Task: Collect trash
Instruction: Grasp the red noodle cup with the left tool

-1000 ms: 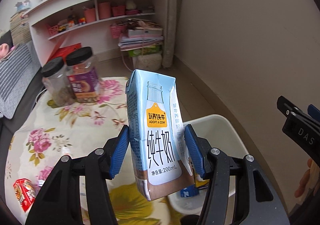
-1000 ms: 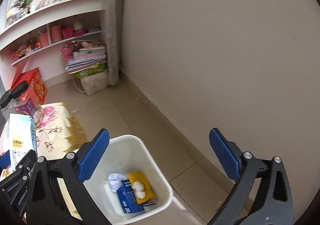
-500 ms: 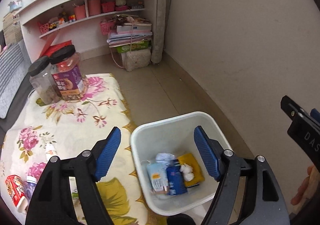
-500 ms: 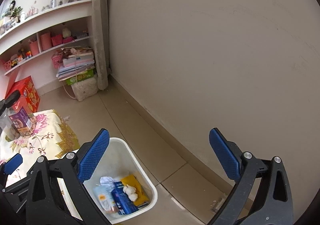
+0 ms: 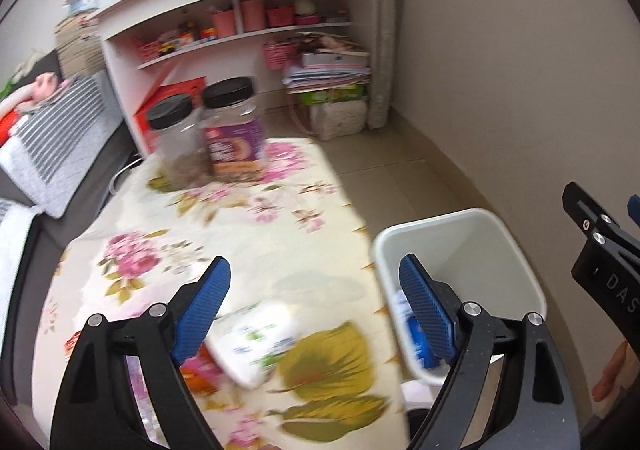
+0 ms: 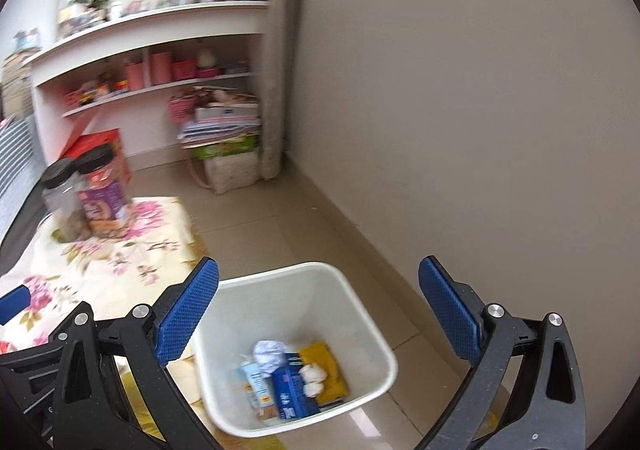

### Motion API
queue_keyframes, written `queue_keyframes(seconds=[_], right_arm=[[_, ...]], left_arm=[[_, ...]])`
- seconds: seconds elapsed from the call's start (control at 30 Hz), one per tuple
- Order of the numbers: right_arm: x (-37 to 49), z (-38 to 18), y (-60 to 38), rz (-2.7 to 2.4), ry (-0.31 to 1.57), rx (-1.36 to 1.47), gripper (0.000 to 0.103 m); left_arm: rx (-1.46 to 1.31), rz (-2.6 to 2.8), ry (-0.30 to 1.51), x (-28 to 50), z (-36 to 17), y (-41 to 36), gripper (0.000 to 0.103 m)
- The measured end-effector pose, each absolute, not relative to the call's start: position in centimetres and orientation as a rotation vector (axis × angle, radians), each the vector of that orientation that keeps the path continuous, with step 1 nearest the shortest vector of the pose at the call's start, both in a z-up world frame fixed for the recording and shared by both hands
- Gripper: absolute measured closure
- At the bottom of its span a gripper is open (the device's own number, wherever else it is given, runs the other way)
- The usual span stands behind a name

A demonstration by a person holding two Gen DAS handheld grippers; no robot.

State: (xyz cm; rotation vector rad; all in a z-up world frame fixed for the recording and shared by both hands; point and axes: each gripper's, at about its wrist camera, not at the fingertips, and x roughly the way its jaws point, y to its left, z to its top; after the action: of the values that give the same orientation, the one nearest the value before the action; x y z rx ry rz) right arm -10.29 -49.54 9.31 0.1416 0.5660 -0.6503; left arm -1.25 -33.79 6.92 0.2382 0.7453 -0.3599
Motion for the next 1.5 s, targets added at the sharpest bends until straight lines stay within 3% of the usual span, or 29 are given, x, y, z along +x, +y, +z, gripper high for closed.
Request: queue_keyframes(seconds=[0.3,0.67,1.07,1.3,1.37,1.5], right_arm=[[-7.4,7.8,-43.5,-0.489,0.636,0.147,0.007],[-5.6,6.9,-37.4,-0.396,0.668,0.025,0.007],[-2.7,6.3,-32.9,-0.326,0.709,-0.028,0.007],[-1.1,4.9,-30.4,-0.233,0.806,-0.029,0.007],[-0.7,4.3,-29.4,-0.191,0.848,-0.038,0.007],[-0.2,3.3,-27.8,-0.119,0.912,-0.045,0.007]], left_arm=[[0.257,-0.21,0.806,-0.7,5.8,-25.3,0.016],[0.488,-0.257,0.915,-0.2,3.1,-16.2,0.014],[0.734,-0.488,1.128,1.7,-0.9,-11.4,0.009],[0.699,-0.561,1.191,4.0,-2.4,-10.2,0.009],[0.708,-0.58,1.168,3.8,-2.3,-10.1,0.017],[0.611,-0.586,1.143,4.5,-1.6,-8.4,0.017]])
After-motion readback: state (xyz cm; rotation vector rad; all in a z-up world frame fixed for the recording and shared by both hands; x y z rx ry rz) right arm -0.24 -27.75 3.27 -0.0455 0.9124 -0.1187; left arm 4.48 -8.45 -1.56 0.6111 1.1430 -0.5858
